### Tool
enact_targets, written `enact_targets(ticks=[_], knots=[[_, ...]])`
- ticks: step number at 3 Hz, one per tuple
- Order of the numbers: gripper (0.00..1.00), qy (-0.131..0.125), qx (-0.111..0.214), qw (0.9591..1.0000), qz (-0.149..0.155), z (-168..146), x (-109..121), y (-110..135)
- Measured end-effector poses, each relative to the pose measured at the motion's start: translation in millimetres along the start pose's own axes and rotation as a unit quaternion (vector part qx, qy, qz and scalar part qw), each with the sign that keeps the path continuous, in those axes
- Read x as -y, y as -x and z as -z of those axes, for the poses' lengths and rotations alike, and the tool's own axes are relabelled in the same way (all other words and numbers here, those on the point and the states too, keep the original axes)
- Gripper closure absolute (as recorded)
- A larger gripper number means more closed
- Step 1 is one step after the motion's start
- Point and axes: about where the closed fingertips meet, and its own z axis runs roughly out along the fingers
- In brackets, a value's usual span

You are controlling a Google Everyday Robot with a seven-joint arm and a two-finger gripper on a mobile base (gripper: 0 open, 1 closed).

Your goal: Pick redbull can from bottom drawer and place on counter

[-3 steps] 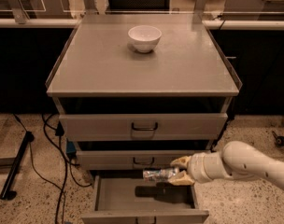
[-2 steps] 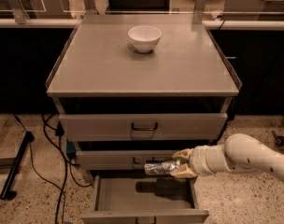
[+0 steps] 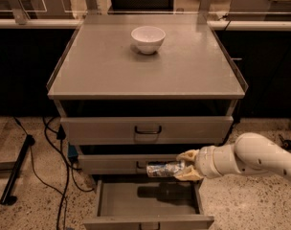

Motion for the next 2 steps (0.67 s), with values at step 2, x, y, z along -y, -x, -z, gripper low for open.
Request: enact_targets(ticks=[2], knots=[[1.00,-0.037,-0.001,0.9980,0.050,124,18,125]])
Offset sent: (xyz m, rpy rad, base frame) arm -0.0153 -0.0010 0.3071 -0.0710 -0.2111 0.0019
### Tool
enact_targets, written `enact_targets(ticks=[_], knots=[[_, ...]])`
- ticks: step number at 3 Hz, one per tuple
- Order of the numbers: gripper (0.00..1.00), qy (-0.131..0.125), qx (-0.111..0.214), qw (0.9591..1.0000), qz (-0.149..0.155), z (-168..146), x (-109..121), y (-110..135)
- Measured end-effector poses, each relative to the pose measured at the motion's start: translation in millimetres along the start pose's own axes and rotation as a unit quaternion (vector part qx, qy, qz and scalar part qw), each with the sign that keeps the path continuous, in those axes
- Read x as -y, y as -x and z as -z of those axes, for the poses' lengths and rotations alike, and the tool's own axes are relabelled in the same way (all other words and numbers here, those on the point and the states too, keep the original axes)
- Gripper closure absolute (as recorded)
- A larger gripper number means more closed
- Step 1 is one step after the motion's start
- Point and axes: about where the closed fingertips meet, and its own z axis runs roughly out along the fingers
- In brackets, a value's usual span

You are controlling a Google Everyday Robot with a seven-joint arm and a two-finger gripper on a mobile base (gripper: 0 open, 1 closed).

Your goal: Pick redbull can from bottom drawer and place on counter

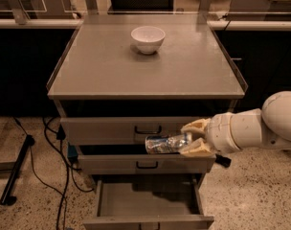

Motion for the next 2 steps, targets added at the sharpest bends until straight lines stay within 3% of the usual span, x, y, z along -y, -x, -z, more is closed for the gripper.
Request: enact_targets(ticks=[1,2], knots=[[1.00,-0.001,0.000,1.0000,-0.001,2,3,4],[1.00,-0.008,0.000,0.9999,-0.006,16,18,25]])
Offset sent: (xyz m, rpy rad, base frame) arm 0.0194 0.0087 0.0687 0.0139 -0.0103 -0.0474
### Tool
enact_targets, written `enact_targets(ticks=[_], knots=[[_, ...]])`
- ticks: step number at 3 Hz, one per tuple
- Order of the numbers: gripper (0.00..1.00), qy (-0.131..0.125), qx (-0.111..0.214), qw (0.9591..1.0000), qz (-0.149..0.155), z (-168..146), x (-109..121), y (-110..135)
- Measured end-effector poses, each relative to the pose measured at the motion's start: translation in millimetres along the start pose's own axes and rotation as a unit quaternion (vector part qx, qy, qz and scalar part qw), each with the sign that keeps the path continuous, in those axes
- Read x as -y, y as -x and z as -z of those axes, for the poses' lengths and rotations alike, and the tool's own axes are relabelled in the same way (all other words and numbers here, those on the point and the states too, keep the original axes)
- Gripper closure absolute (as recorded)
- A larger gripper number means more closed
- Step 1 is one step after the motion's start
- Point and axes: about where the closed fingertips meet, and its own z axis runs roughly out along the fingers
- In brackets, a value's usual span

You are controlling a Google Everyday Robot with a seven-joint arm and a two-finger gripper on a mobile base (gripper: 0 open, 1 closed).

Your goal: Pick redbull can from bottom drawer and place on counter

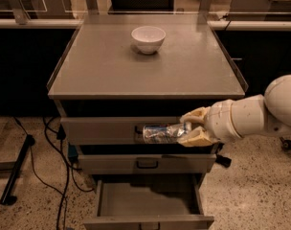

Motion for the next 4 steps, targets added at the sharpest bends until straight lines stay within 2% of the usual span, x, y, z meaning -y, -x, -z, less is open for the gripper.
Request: enact_targets(ticks=[1,2,3,4], knots=[[1.00,-0.013,-0.009,0.9999,0.001,23,31,28],[1.00,-0.025,-0.009,0.9996,-0.001,38,76,50],[1.00,-0.031,0.018,0.9992,-0.020,37,132,62],[1.00,-0.031,0.045,0.9975,-0.045,28,167,60]])
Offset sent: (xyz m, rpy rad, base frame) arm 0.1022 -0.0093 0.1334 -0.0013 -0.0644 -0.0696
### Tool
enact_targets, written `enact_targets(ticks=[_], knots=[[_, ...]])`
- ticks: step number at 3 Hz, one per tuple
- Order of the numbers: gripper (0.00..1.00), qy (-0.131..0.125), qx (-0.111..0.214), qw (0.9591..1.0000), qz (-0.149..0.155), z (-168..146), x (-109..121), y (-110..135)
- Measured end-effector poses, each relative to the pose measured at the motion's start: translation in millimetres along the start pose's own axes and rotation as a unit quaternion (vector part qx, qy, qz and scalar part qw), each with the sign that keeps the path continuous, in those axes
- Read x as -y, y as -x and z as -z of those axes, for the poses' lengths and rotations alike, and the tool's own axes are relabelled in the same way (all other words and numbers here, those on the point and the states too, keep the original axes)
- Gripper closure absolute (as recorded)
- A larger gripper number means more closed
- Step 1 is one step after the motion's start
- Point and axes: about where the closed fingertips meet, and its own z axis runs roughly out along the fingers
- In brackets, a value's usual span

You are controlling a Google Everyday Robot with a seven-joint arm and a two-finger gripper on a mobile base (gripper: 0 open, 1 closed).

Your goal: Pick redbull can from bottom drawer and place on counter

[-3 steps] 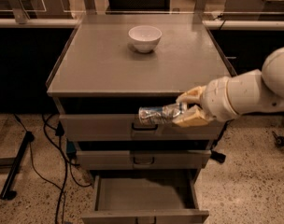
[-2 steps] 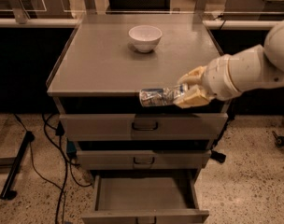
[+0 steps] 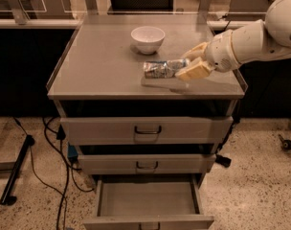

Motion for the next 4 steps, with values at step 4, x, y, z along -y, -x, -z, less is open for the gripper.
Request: enact_targets(ticks=[4], knots=[[1.00,0.020,0.063,0.9953,-0.070,-62,27,-30]])
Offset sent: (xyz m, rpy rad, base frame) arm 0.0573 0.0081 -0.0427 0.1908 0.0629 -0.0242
